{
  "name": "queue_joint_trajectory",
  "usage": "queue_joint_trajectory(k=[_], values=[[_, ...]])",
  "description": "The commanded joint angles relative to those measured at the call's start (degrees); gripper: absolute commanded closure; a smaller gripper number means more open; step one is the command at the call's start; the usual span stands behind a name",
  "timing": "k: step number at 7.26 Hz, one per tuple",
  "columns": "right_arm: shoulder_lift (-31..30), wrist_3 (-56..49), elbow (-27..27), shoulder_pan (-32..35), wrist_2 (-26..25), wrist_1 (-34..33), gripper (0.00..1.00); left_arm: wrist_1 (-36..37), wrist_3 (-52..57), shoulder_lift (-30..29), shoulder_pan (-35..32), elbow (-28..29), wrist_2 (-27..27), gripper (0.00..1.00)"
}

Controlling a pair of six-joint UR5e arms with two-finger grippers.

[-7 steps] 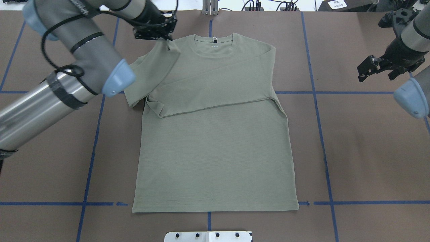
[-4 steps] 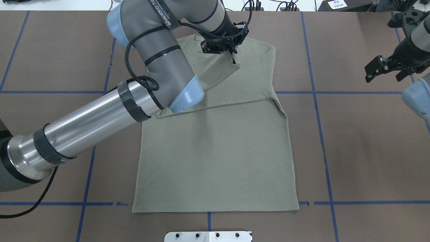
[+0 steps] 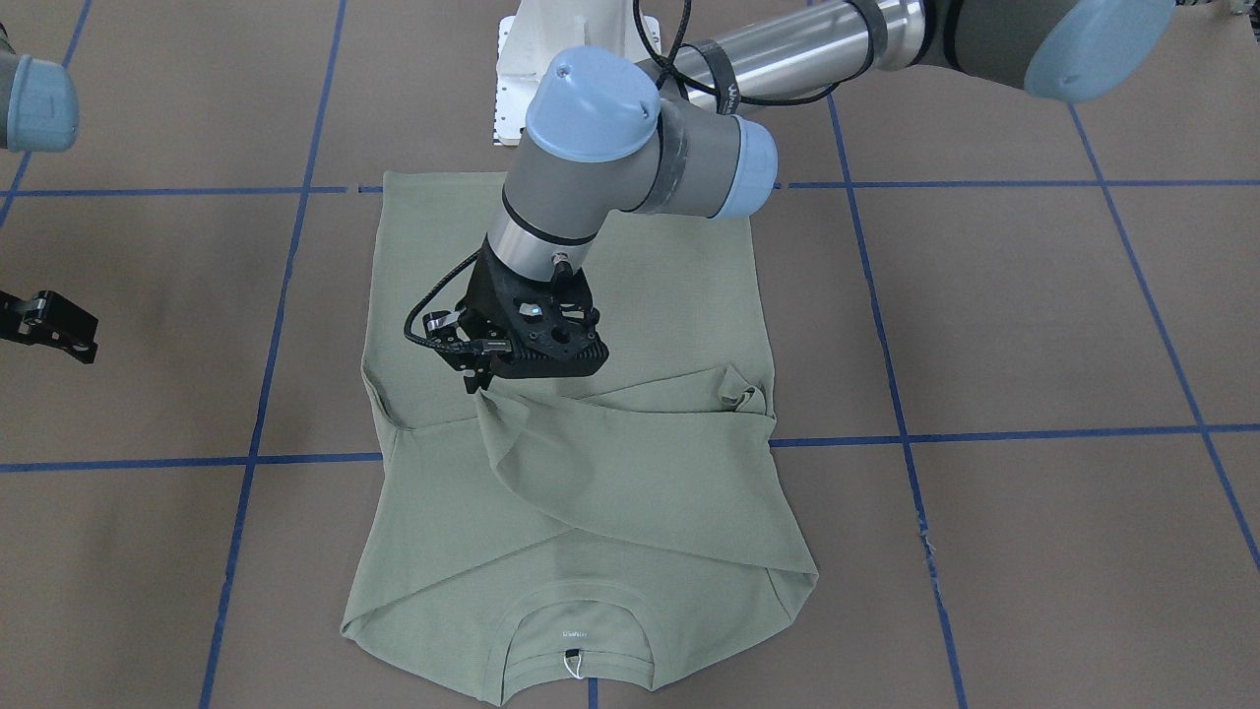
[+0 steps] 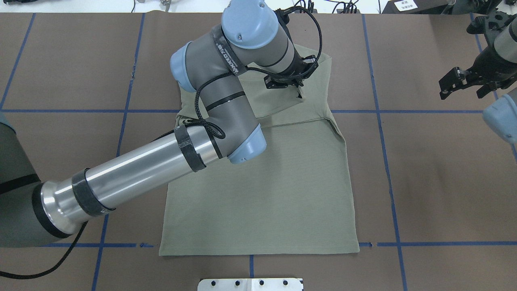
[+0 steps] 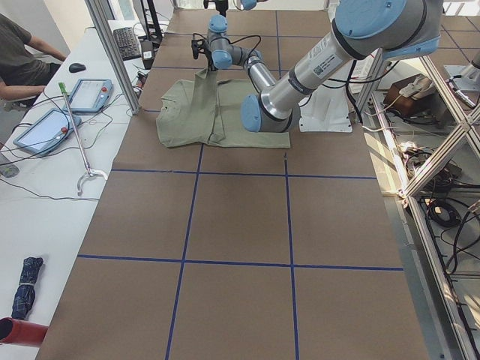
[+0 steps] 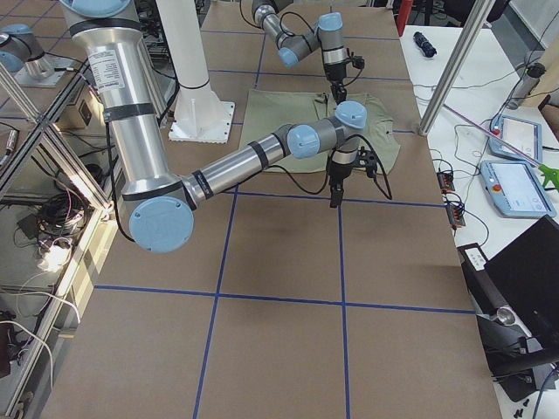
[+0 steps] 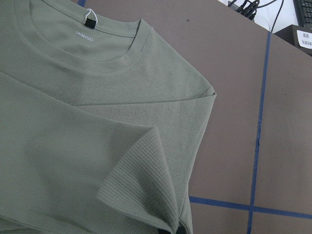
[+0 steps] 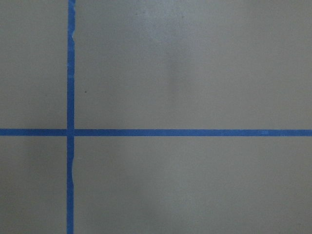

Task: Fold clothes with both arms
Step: 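Lift the sleeve with the left gripper and fold it across the chest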

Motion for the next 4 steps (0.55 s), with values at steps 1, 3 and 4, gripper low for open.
queue_joint_trajectory(k=[1, 3, 4], values=[[0.09, 0.08, -0.10, -0.06, 0.00, 0.00, 0.00, -1.71, -0.21, -2.92, 3.16, 3.68, 3.10, 1.00], [0.62, 0.26, -0.01, -0.14, 0.00, 0.00, 0.00, -2.07, -2.73, -3.89, 4.30, 5.36, 4.69, 1.00], [0.79, 0.26, -0.10, -0.14, 0.08, 0.00, 0.00, -7.47, -4.32, -4.24, 4.40, 5.36, 4.96, 0.01]])
